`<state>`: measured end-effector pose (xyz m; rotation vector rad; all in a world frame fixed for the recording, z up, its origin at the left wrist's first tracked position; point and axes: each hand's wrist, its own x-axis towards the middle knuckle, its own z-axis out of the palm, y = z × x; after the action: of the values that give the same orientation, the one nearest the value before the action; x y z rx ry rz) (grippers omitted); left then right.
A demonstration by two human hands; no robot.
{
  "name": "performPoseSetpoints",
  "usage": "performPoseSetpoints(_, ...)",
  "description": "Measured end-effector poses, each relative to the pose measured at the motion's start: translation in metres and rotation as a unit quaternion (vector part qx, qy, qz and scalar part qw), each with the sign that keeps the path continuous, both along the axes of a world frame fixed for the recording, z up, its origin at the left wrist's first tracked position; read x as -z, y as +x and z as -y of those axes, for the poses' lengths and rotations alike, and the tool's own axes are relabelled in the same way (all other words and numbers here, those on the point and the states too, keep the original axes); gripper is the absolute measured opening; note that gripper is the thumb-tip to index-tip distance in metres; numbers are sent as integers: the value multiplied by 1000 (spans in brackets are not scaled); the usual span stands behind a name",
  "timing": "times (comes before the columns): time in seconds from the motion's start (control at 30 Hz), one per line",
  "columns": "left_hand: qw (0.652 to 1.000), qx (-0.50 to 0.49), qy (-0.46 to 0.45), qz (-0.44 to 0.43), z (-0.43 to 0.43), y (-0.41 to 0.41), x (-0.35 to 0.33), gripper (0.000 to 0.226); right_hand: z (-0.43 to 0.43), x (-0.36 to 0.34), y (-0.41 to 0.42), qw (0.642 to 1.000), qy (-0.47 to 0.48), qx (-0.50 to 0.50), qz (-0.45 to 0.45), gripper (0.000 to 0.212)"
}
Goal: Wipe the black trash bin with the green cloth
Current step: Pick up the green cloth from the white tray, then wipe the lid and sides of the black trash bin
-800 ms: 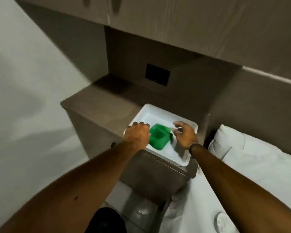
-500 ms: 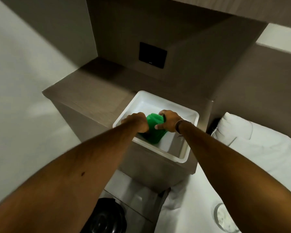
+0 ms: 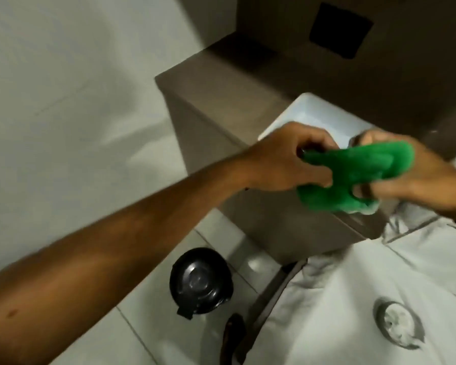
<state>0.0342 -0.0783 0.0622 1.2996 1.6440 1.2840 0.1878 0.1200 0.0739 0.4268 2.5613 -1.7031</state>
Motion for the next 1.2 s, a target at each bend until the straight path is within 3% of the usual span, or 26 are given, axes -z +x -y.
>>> performPoseSetpoints(0.07, 998, 32, -9, 48, 59, 30, 3, 24, 54, 4, 35, 992, -112, -52, -14, 55)
performPoseSetpoints(0.17, 992, 12, -54, 115, 148, 72, 32, 29, 148, 36, 84, 953, -283, -103, 17, 86)
performPoseSetpoints(0.27, 985, -127, -62, 101, 220, 122, 83, 31, 234, 88, 123, 868, -491, -69, 31, 74)
performPoseSetpoints(0.33, 961, -243, -106, 79, 262, 155, 131, 51, 281, 135, 141, 799, -592, 66, 81, 74)
performPoseSetpoints(0.37, 945, -290, -138, 66, 281, 169, 157, 62, 302, 157, 145, 786, -595, 132, 107, 68)
performPoseSetpoints(0.43, 903, -374, -188, 92, 322, 192, 226, 70, 340, 218, 148, 777, -563, 222, 174, 33)
performPoseSetpoints(0.53, 822, -466, -280, 168, 365, 206, 325, 64, 367, 304, 133, 730, -551, 326, 239, 35)
performPoseSetpoints(0.6, 787, -478, -353, 165, 383, 205, 407, 89, 369, 373, 105, 763, -495, 337, 243, 42)
performPoseSetpoints(0.67, 770, -481, -394, 141, 383, 193, 479, 127, 356, 435, 66, 841, -392, 308, 209, 44)
performPoseSetpoints(0.73, 770, -471, -410, 132, 372, 177, 556, 156, 342, 512, 25, 933, -217, 230, 170, 43)
performPoseSetpoints(0.8, 780, -461, -412, 95, 354, 155, 617, 173, 329, 581, -14, 975, -4, 171, 140, 52)
performPoseSetpoints(0.87, 786, -464, -403, 64, 342, 141, 677, 180, 329, 652, -33, 968, 193, 102, 125, 64)
performPoseSetpoints(0.97, 803, -457, -382, 13, 332, 134, 748, 185, 352, 727, -43, 905, 406, -29, 126, 78)
performPoseSetpoints(1.07, 811, -478, -336, -24, 335, 140, 787, 167, 398, 763, -37, 892, 439, -91, 56, 83)
performPoseSetpoints(1.17, 806, -500, -298, -109, 336, 142, 810, 102, 423, 785, 2, 893, 386, -224, -54, 75)
performPoseSetpoints(1.2, 799, -514, -291, -112, 335, 143, 812, 96, 416, 789, 21, 879, 403, -244, -73, 71)
